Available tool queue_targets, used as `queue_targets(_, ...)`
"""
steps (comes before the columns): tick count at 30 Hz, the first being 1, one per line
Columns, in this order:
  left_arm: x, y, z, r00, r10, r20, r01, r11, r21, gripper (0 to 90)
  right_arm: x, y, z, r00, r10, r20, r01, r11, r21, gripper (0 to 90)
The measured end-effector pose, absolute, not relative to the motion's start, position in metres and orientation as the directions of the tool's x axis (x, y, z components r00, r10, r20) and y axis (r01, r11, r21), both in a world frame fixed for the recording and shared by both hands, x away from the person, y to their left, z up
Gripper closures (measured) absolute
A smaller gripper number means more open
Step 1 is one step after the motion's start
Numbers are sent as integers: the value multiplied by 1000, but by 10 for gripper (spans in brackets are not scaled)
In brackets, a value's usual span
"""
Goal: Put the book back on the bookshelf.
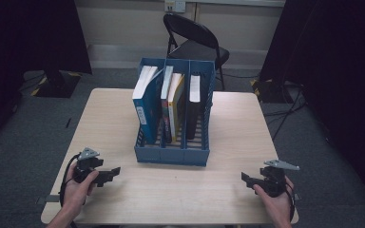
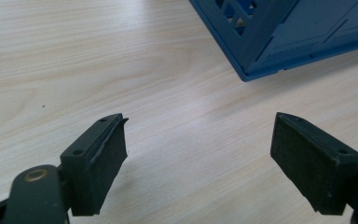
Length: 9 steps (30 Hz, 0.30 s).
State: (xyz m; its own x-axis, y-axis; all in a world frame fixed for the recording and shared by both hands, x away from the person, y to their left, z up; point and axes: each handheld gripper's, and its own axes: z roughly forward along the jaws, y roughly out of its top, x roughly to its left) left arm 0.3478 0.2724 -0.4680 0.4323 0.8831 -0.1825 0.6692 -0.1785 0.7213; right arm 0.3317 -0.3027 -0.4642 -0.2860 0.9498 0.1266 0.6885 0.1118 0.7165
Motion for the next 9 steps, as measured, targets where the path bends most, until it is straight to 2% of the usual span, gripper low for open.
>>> queue_targets(4,349,275,-469,432,883,-183,675,-182,715,180,335,-307,-471,-249,961,122,709,95,699,158)
queue_targets(9,348,277,-470,424,888,-180,676,-178,716,180,336,-304,-471,-262,958,121,707,105,700,159)
